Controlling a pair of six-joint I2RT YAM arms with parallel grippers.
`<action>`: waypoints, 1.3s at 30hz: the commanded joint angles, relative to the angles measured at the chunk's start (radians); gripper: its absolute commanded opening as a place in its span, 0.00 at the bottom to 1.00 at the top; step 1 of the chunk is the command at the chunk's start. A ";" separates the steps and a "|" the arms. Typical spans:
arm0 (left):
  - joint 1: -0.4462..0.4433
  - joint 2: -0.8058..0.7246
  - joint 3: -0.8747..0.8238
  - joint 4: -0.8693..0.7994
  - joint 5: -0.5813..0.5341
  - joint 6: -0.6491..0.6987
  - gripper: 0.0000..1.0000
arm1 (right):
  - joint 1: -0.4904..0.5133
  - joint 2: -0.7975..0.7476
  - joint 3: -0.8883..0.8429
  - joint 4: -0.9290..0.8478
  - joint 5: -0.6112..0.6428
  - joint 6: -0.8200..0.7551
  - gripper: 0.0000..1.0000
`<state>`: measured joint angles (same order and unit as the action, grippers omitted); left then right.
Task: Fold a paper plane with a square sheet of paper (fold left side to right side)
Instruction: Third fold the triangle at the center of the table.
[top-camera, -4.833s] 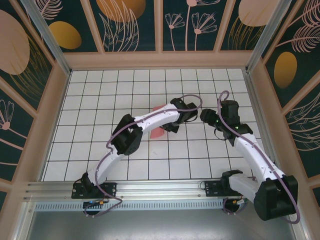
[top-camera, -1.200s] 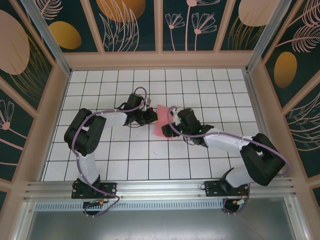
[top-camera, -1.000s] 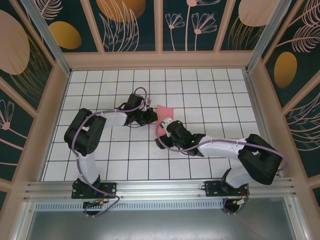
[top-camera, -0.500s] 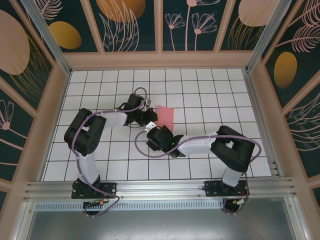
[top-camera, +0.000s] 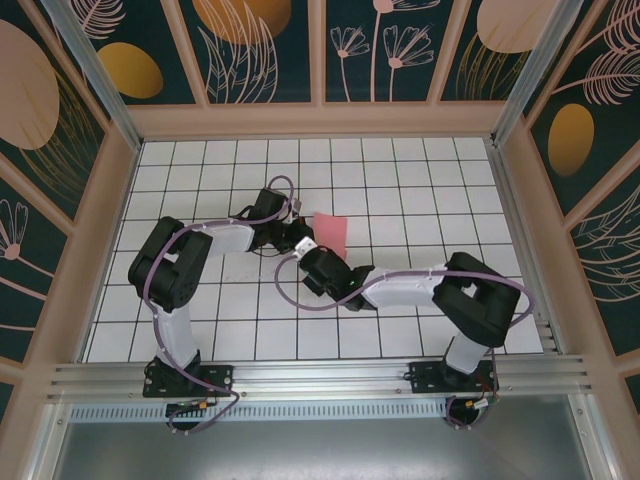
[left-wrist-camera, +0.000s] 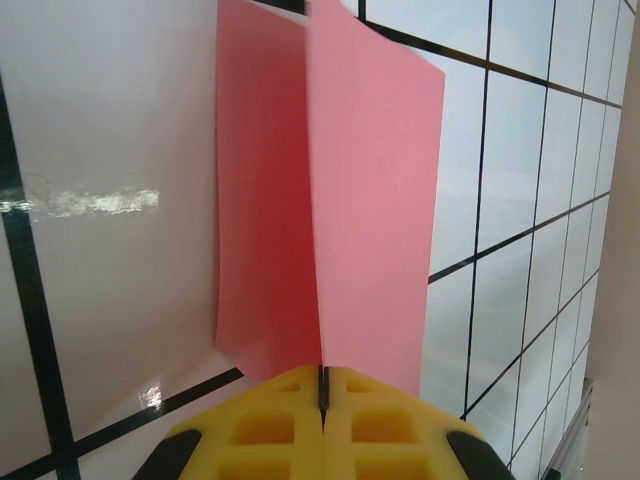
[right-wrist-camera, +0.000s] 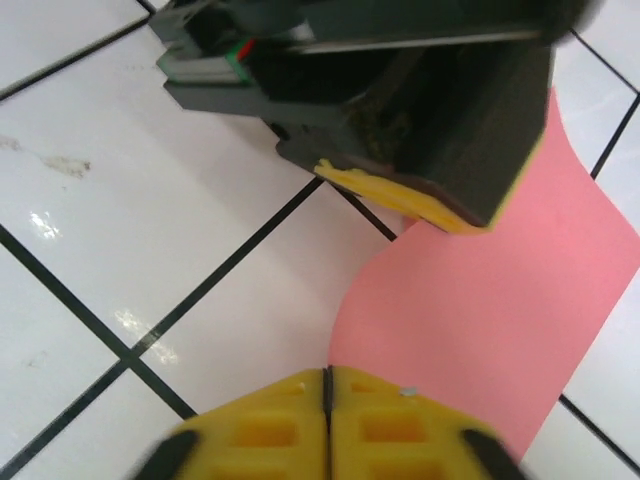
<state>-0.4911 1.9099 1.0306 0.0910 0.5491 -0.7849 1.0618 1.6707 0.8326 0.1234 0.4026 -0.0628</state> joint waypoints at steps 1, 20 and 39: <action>-0.007 -0.018 0.023 -0.028 -0.003 0.031 0.06 | -0.035 -0.059 -0.024 -0.011 -0.095 0.000 0.00; 0.042 -0.160 0.071 -0.220 -0.067 0.164 0.41 | -0.140 -0.099 -0.085 -0.014 -0.344 0.053 0.00; -0.027 0.313 0.548 -0.362 0.039 0.266 0.32 | -0.159 -0.074 -0.076 -0.010 -0.353 0.080 0.00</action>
<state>-0.5125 2.1883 1.5326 -0.2142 0.5686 -0.5549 0.9138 1.5929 0.7616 0.1055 0.0715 0.0036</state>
